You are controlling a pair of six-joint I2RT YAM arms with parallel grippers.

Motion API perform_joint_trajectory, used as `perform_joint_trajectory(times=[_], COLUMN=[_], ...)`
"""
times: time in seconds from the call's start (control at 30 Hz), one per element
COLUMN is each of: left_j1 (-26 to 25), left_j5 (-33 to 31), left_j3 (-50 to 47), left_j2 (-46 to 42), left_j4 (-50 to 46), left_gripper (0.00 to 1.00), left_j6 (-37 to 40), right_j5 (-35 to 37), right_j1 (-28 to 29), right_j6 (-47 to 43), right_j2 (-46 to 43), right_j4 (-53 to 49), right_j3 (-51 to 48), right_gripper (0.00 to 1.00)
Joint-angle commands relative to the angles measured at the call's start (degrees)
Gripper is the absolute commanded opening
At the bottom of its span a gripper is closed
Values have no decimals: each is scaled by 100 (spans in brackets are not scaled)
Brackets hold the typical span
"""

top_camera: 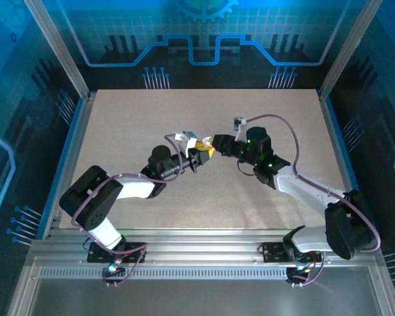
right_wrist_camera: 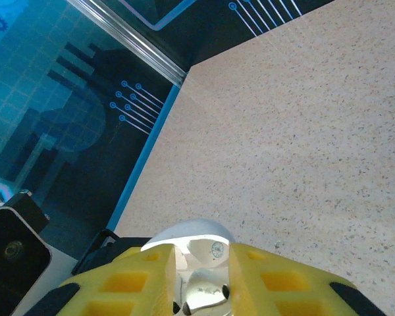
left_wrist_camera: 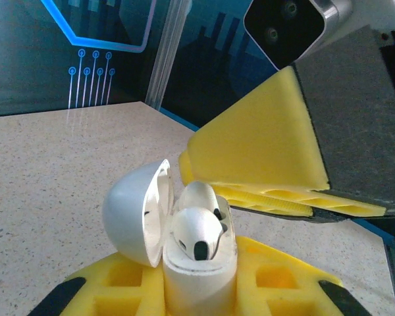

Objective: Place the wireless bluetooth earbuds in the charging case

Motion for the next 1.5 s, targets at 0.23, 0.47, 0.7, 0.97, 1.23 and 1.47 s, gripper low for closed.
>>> perform_joint_trajectory(times=[0.23,0.47,0.7,0.97,1.23,1.47], left_j1=[-12,-11,-4,-26,-29,-28], left_j5=[341,855,1672,2367,2471,2403], left_j3=[55,72,140,267,336,345], left_j2=[-331,-454,-592,-812,-930,-930], left_j4=[807,659,670,397,85,33], left_gripper=[17,17,17,17,17,17], left_j6=[104,238,293,307,396,380], right_j5=[107,-135,-1456,-2748,-3710,-4070], right_j1=[-47,-218,-865,-1221,-1205,-1122], right_j6=[-228,-794,-1004,-1111,-917,-1005], right_j2=[-478,-1636,-2384,-1991,-1572,-1491], right_j4=[-483,-690,-1127,-1647,-1277,-1208], right_j3=[-230,-553,-600,-7,239,357], right_gripper=[35,50,74,74,74,67])
